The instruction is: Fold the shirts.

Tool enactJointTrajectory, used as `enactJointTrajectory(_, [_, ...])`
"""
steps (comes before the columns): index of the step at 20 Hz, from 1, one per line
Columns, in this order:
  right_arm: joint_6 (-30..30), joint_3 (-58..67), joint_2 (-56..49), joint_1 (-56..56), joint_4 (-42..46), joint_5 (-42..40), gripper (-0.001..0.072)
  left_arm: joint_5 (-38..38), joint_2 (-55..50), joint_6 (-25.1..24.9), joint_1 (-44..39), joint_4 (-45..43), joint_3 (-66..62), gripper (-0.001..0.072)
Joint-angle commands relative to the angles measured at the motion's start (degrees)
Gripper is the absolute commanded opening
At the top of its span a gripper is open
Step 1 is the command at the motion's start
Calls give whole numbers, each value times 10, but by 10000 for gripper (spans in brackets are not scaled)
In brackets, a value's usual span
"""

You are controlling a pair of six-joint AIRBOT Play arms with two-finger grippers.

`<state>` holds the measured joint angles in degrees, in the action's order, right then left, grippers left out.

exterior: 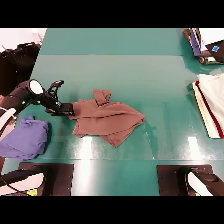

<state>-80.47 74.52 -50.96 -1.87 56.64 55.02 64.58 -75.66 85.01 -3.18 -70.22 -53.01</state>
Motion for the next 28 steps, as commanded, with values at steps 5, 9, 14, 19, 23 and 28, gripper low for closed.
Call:
enactJointTrajectory(5, [0, 0, -1, 0, 0, 8, 22, -44, 0, 0, 2, 51, 26, 536])
enactJointTrajectory(9, [0, 0, -1, 0, 0, 21, 22, -56, 0, 0, 2, 52, 26, 536])
enactJointTrajectory(14, [0, 0, 1, 0, 0, 31, 22, -72, 6, 0, 2, 63, 18, 25])
enactJointTrajectory(19, [0, -25, 0, 0, 48, 129, 21, -88, 92, 0, 2, 44, -74, 25])
enactJointTrajectory(23, [0, -191, -2, -1, 18, 165, 105, -89, 136, 0, 2, 24, -166, 25])
enactJointTrajectory(28, [59, -387, -87, -69, -160, 106, 481, -79, 137, 0, 2, 23, -193, 25])
